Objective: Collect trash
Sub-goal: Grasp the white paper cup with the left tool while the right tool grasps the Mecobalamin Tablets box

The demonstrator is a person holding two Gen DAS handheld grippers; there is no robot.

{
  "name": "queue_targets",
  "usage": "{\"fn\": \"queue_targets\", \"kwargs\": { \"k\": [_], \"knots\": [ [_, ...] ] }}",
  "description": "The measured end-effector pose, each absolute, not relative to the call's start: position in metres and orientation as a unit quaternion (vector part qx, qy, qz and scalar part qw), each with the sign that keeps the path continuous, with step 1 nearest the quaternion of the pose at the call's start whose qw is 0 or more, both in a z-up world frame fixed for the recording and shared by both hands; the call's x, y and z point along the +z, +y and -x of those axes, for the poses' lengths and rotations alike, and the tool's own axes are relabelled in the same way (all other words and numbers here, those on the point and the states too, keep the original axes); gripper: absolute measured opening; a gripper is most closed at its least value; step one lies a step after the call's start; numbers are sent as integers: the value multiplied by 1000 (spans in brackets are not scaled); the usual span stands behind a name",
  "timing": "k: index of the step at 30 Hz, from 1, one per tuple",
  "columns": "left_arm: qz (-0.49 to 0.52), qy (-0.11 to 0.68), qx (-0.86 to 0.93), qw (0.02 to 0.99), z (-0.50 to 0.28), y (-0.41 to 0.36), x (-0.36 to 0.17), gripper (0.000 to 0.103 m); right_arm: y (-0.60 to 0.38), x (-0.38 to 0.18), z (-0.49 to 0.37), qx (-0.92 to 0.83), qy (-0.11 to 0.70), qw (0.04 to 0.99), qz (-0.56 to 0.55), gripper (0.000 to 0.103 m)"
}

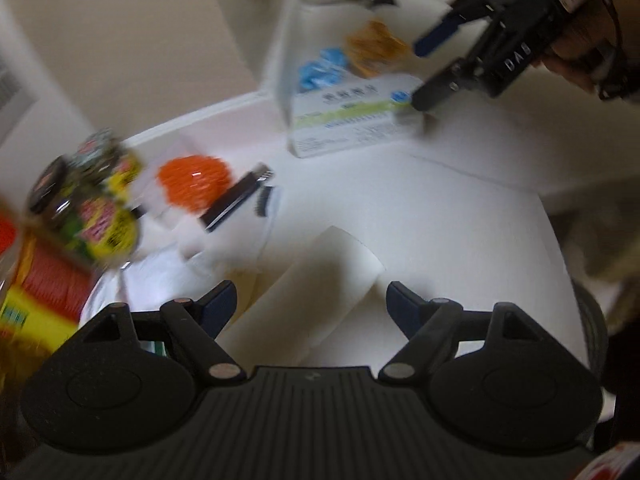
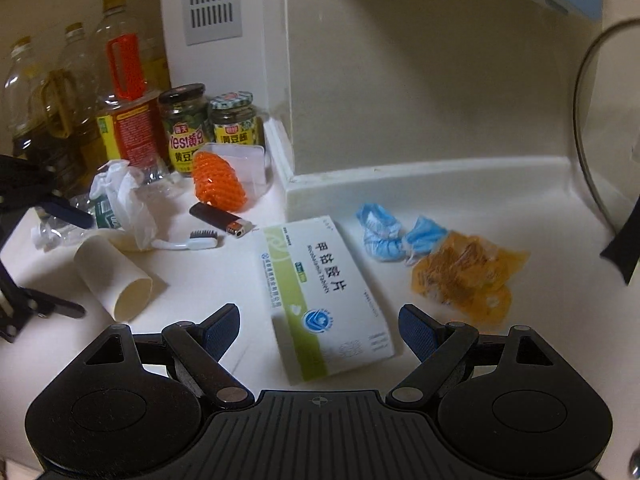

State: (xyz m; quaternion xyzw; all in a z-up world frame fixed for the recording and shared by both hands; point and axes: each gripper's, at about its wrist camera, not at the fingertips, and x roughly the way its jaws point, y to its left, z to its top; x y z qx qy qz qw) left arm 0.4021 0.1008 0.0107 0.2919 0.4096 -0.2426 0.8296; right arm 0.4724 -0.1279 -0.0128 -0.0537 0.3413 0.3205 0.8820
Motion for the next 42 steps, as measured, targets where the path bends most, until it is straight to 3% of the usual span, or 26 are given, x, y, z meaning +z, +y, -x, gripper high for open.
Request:
{"fn": "queue_targets", "kwargs": {
  "k": [4, 11, 16, 24, 25, 28, 36, 42],
  "knots": [
    [-302, 431, -282, 802, -418, 103, 3, 74, -121, -15, -472, 314, 345, 882, 70, 86],
    [-250, 490, -245, 798, -427, 113, -3, 49, -109, -17, -489, 312, 349, 879, 90, 86],
    [-127, 531, -196, 815, -418, 121, -1, 46, -93, -24, -507, 329, 358, 865, 123, 86],
    [-55, 505, -142, 849, -406, 122, 6, 46, -80, -36, -523, 343, 384, 847, 132, 85],
    [-50, 502, -137, 853, -407, 121, 6, 46, -81, -36, -523, 343, 386, 847, 129, 75],
    [-43, 498, -126, 857, -406, 116, 5, 46, -86, -35, -519, 340, 395, 846, 114, 72],
    [-58, 489, -113, 863, -407, 105, -2, 46, -99, -32, -491, 344, 395, 843, 124, 73],
    [-59, 487, -104, 865, -411, 105, -7, 46, -97, -37, -489, 340, 389, 847, 126, 81]
  ]
}}
